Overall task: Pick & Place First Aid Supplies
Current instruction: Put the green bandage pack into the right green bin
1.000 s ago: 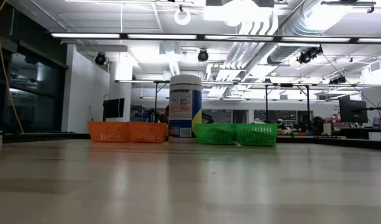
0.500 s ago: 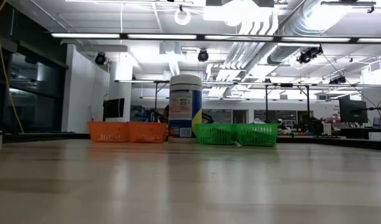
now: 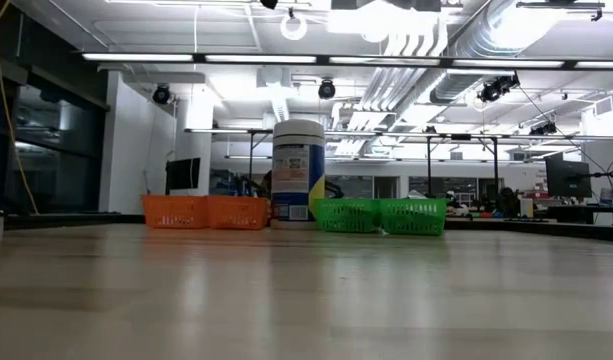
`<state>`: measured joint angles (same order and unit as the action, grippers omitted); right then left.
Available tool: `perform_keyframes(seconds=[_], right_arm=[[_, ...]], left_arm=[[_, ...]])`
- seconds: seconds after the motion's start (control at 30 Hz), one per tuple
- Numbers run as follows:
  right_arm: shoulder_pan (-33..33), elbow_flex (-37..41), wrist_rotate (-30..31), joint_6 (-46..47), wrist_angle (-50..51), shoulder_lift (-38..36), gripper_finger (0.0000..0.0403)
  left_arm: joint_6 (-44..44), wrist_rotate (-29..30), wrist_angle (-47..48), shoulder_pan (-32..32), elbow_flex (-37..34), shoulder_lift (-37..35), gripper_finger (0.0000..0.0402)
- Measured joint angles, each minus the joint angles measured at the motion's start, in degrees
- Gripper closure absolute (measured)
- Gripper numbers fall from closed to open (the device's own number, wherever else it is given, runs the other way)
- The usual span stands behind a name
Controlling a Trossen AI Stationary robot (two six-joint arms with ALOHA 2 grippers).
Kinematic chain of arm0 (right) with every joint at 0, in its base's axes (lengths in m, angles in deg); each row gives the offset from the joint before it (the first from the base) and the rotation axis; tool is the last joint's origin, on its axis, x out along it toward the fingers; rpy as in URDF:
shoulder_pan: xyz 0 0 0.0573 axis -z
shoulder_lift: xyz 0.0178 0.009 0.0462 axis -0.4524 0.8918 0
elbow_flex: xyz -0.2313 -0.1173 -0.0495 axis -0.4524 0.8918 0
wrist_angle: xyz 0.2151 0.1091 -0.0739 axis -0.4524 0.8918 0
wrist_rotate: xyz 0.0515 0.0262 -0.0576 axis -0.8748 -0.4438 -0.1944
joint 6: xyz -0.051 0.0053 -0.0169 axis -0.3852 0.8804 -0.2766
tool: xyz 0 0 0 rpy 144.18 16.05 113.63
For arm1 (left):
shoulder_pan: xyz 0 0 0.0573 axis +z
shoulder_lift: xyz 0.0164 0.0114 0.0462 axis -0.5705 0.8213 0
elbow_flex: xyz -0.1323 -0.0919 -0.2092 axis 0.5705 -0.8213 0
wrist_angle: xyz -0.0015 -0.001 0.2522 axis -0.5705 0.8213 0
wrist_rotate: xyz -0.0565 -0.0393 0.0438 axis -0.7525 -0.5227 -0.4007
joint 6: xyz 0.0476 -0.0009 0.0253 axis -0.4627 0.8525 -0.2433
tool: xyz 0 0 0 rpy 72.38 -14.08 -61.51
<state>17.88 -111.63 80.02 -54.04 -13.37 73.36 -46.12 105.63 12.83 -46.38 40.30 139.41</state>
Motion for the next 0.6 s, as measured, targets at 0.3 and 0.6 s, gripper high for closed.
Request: perform_keyframes(seconds=[0.3, 0.6], right_arm=[[0.0, 0.0, 4.7, -0.9, 0.9, 2.1, 0.0201], [0.0, 0.0, 7.2, -0.3, 1.5, 4.2, 0.0212]], left_arm=[[-0.2, -0.8, -1.7, 0.0, 0.0, 0.0, 0.0401], [-0.5, -0.9, -1.9, 0.0, 0.0, 0.0, 0.0401]])
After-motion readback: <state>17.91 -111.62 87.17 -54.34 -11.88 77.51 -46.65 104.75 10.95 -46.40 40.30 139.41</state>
